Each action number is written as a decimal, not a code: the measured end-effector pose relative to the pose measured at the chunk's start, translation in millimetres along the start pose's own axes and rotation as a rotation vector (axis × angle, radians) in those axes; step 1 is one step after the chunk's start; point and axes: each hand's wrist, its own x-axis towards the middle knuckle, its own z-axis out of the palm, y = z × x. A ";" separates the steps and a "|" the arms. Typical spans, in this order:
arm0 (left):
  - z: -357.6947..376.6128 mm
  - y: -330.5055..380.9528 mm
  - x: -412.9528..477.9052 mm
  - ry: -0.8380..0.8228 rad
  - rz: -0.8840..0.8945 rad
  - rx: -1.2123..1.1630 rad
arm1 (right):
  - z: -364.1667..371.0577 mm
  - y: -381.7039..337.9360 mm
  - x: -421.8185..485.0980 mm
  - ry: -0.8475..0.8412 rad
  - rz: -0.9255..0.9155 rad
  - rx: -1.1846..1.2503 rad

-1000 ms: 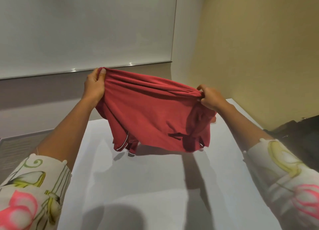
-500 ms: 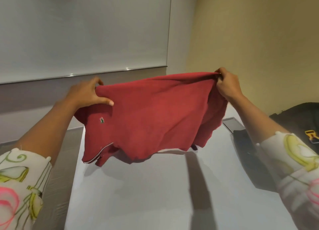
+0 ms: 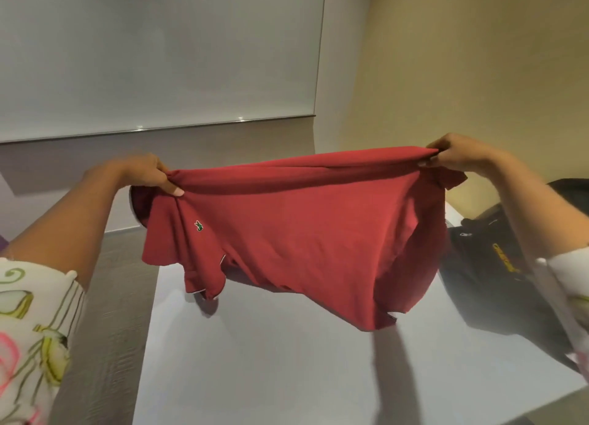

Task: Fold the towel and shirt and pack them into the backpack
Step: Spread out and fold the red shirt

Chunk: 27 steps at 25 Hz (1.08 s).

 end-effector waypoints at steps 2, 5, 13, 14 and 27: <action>4.8 1.9 -0.2 -0.012 -0.005 -0.070 | 8.1 7.4 7.0 -0.047 0.038 0.082; 17.3 5.2 8.7 0.017 0.016 -0.068 | 26.1 17.7 22.1 -0.122 0.073 0.171; 105.6 5.9 57.1 0.013 0.009 0.094 | 123.5 68.5 63.3 0.075 0.173 0.088; 123.0 7.6 66.1 0.006 0.006 0.127 | 137.7 77.8 65.2 0.033 0.198 0.100; 271.7 84.9 153.4 -0.092 0.117 0.336 | 327.6 152.0 71.3 -0.250 0.422 0.413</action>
